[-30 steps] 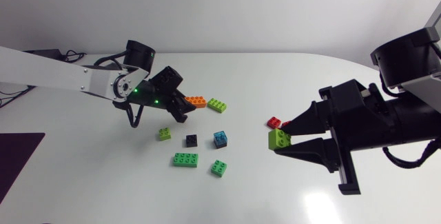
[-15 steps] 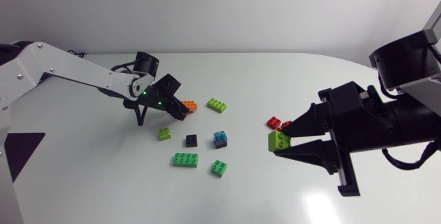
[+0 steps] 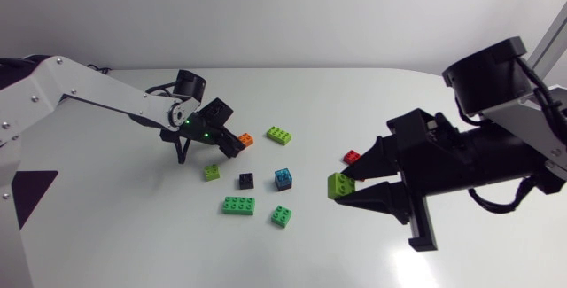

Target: Separate the duplo bricks

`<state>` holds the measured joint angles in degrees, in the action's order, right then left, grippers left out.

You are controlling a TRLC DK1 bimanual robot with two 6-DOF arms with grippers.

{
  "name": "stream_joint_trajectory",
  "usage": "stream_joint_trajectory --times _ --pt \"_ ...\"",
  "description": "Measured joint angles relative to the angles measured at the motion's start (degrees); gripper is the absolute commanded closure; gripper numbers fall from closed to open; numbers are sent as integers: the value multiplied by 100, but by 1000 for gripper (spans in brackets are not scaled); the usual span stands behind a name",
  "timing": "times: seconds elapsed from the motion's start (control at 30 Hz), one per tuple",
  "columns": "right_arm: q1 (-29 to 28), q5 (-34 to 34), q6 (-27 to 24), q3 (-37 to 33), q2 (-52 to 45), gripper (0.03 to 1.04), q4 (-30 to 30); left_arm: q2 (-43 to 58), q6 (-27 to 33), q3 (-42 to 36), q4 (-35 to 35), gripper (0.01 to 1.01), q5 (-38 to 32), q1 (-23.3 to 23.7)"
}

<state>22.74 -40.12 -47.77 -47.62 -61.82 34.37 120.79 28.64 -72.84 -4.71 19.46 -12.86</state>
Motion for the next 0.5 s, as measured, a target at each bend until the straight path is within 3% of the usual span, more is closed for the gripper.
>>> stream_joint_trajectory --times 0.17,0.5 --pt "470 341 271 -197 -457 810 -391 -334 0 372 -55 48 -11 177" --pt "1285 914 774 -885 -1757 807 -944 -2063 -26 922 -48 48 -20 485"
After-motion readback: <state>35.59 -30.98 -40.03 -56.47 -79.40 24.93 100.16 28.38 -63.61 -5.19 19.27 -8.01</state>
